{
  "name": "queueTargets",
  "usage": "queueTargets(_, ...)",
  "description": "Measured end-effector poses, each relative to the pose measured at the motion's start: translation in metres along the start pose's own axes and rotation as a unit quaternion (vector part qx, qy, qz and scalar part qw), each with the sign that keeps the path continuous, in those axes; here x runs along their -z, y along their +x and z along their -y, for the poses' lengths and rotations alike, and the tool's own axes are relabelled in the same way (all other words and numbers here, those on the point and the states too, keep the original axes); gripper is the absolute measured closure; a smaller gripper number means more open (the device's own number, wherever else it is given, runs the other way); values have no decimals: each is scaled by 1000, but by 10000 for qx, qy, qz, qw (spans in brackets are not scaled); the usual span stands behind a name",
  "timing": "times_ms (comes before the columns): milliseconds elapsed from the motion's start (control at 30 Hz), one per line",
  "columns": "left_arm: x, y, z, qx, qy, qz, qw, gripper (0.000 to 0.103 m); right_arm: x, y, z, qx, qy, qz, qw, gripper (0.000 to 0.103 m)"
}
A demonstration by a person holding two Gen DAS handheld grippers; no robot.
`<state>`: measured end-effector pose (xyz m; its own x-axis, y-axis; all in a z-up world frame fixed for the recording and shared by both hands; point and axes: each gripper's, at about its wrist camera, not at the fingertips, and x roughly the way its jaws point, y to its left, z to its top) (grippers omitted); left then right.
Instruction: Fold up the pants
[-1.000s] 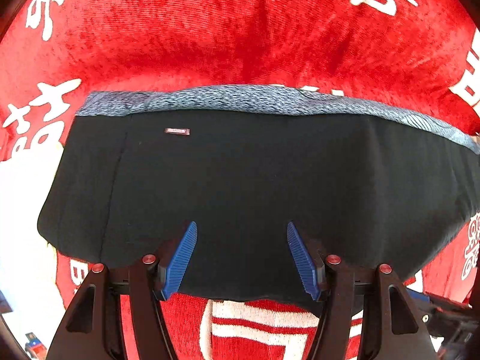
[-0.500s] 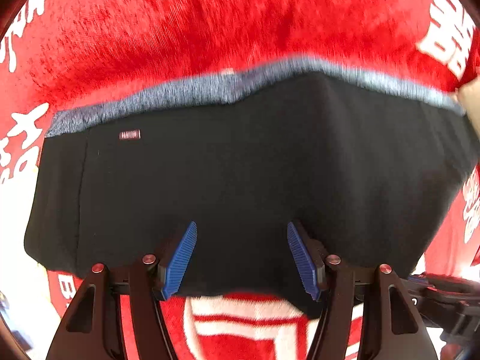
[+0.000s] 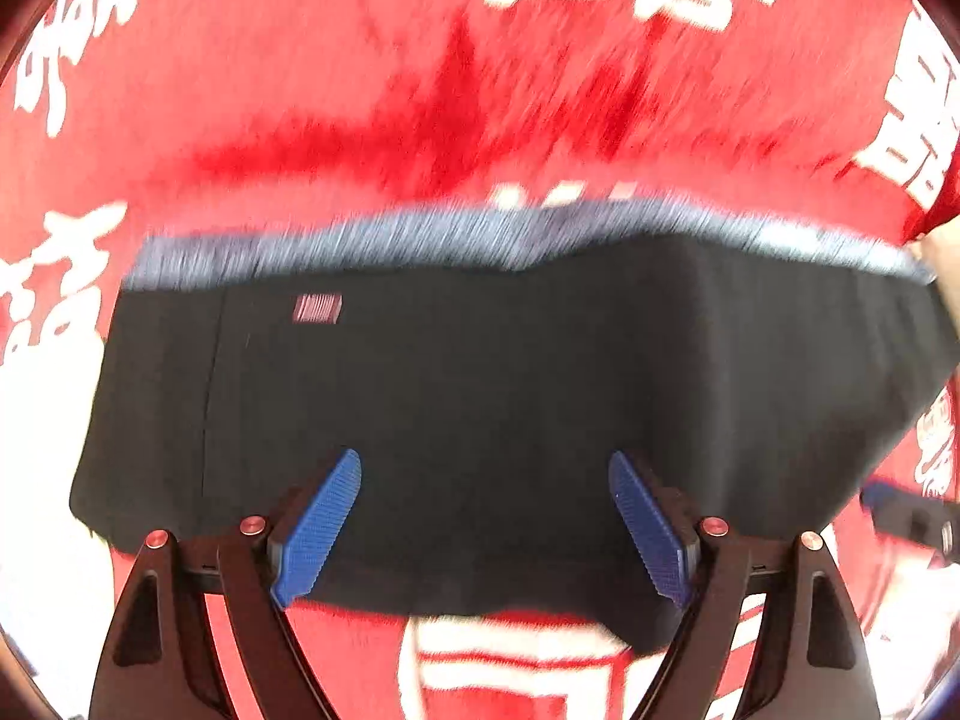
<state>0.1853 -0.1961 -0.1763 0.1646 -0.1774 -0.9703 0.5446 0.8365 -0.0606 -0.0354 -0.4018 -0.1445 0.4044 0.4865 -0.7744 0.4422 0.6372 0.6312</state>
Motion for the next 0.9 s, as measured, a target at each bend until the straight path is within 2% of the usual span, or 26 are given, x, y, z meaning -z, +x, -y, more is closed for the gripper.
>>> queueTargets(133, -38, 9, 32, 269, 221, 241, 9991, 17, -54, -9, 2, 776, -254, 412, 9958, 67)
queueTargets(167, -46, 15, 42, 307, 298, 277, 9987, 17, -67, -5, 4, 945, -267, 459, 9941, 73)
queueTargets(200, -54, 25, 52, 270, 398, 301, 9984, 17, -79, 1, 5, 1049, -319, 480, 9928, 76)
queueTargets(267, -69, 47, 65, -40, 495, 208, 9985, 17, -101, 17, 9, 1323, -478, 407, 9892, 76)
queueTargets(300, -73, 60, 65, -184, 466, 102, 9987, 17, -109, 27, 11, 1493, -503, 340, 9869, 76)
queueTargets(333, -77, 71, 59, -135, 310, 27, 9994, 6, -117, 38, 16, 1706, -485, 263, 9838, 78)
queueTargets(367, -81, 76, 49, -87, 49, 44, 9999, 0, -120, 42, 21, 1745, -467, 289, 9831, 82)
queueTargets(433, -87, 80, 35, 189, -195, -3, 9996, 0, -127, 39, 18, 1864, -667, 638, 9781, 82)
queueTargets(500, -92, 79, 28, 211, -236, 1, 9995, 0, -134, 41, 18, 2153, -799, 690, 9708, 82)
queueTargets(600, -97, 71, 17, 51, -183, 13, 9998, 0, -141, 32, 26, 1897, -482, 658, 9784, 78)
queueTargets(667, -95, 57, 10, 49, -230, 32, 9997, 0, -133, 14, 28, 1631, -249, 682, 9839, 75)
queueTargets(700, -90, 46, 12, 77, -213, 23, 9997, 0, -125, 3, 25, 1276, -76, 692, 9894, 71)
queueTargets(767, -78, 34, 16, 98, -69, 2, 9999, 0, -100, -13, 30, 812, 218, 658, 9943, 67)
queueTargets(833, -64, 22, 25, 29, 137, 15, 9999, 0, -66, -22, 33, 403, 512, 508, 9966, 66)
queueTargets(900, -45, 19, 32, -126, 311, -17, 9994, 0, -35, -21, 36, 219, 752, 312, 9964, 67)
